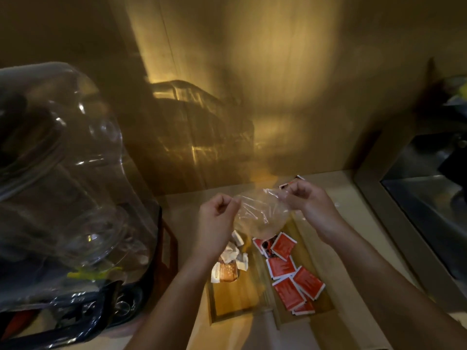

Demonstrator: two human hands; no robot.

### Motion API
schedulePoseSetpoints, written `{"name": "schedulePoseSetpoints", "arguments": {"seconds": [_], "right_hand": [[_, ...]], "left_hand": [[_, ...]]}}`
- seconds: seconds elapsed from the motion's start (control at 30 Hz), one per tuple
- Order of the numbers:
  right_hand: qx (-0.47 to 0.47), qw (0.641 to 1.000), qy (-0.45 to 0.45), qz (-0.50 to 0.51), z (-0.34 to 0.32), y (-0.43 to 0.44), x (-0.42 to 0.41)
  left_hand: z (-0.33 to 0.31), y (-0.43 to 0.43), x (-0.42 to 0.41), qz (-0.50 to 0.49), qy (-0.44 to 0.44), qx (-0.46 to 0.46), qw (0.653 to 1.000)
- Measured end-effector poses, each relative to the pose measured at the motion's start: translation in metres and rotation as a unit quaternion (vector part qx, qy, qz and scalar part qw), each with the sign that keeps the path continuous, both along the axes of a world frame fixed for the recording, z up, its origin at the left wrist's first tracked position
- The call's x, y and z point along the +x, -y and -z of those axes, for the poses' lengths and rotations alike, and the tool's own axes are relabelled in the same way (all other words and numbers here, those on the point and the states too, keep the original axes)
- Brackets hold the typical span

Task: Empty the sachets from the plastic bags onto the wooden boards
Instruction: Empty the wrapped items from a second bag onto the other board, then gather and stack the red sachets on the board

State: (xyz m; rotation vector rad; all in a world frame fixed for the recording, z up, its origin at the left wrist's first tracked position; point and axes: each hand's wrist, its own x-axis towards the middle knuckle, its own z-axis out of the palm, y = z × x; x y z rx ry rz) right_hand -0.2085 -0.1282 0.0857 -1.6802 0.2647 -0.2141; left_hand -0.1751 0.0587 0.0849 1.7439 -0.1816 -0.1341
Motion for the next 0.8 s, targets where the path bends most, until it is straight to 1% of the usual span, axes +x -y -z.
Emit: {"name": "schedulePoseSetpoints", "arguments": {"seconds": [0.1, 0.23, 0.33, 0.43, 0.53, 0.6, 0.67, 0.73, 0.8], "right_hand": [[-0.025, 0.999, 0.004, 0.034, -0.003, 0.028, -0.011], [-0.092, 0.992, -0.004, 0.089, 0.004, 0.068, -0.026], [-0.142, 0.98, -0.035, 0.134, 0.021, 0.095, -0.039], [-0.185, 0.966, -0.084, 0.162, 0.053, 0.115, -0.053], [-0.238, 0.939, -0.196, 0.153, 0.092, 0.131, -0.069], [-0.248, 0.923, -0.262, 0.134, 0.112, 0.14, -0.08], [-0.253, 0.916, -0.287, 0.117, 0.123, 0.148, -0.088], [-0.263, 0.916, -0.29, 0.083, 0.128, 0.157, -0.091], [-0.272, 0.908, -0.315, 0.038, 0.126, 0.166, -0.091]], "left_hand": [[-0.001, 0.024, 0.004, 0.037, 0.007, 0.025, 0.999], [0.013, 0.068, 0.004, 0.063, 0.015, 0.024, 0.998], [0.037, 0.103, -0.002, 0.098, 0.045, 0.077, 0.991], [0.069, 0.135, -0.014, 0.127, 0.035, 0.141, 0.981], [0.099, 0.156, -0.028, 0.178, -0.007, 0.238, 0.955], [0.115, 0.164, -0.035, 0.222, -0.033, 0.286, 0.932], [0.125, 0.17, -0.037, 0.259, -0.051, 0.31, 0.913], [0.132, 0.174, -0.034, 0.289, -0.071, 0.329, 0.896], [0.133, 0.177, -0.025, 0.327, -0.108, 0.367, 0.864]]}}
